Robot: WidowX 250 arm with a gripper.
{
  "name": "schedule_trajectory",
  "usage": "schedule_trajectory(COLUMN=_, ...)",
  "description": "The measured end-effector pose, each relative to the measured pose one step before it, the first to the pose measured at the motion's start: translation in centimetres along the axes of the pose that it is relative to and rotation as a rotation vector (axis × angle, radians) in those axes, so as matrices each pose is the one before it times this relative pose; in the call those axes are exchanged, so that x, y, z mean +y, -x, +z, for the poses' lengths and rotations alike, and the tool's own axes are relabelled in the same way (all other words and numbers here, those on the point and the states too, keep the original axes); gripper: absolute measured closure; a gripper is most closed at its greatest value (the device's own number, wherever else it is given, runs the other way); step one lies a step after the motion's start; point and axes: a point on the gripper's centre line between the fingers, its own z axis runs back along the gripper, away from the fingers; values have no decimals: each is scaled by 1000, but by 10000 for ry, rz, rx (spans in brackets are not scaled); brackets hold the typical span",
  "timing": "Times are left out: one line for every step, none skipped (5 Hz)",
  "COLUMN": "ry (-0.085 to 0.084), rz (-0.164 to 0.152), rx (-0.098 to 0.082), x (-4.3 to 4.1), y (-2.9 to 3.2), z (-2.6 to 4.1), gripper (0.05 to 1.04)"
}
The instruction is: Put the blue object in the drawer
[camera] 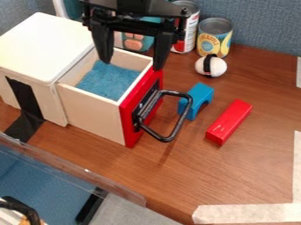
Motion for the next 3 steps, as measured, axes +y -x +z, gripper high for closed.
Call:
schedule_trajectory(ry=7, rz=-186, rx=160, x=-171, y=59, z=-527, gripper=85)
schedule_trajectory(ry=484, rz=-1928, rx=-568, x=-356, y=-1306, z=-340, gripper=85)
schedule_trajectory(ry=667, rz=-1875, rx=-453, x=-825, y=-1785, z=-480, gripper=85)
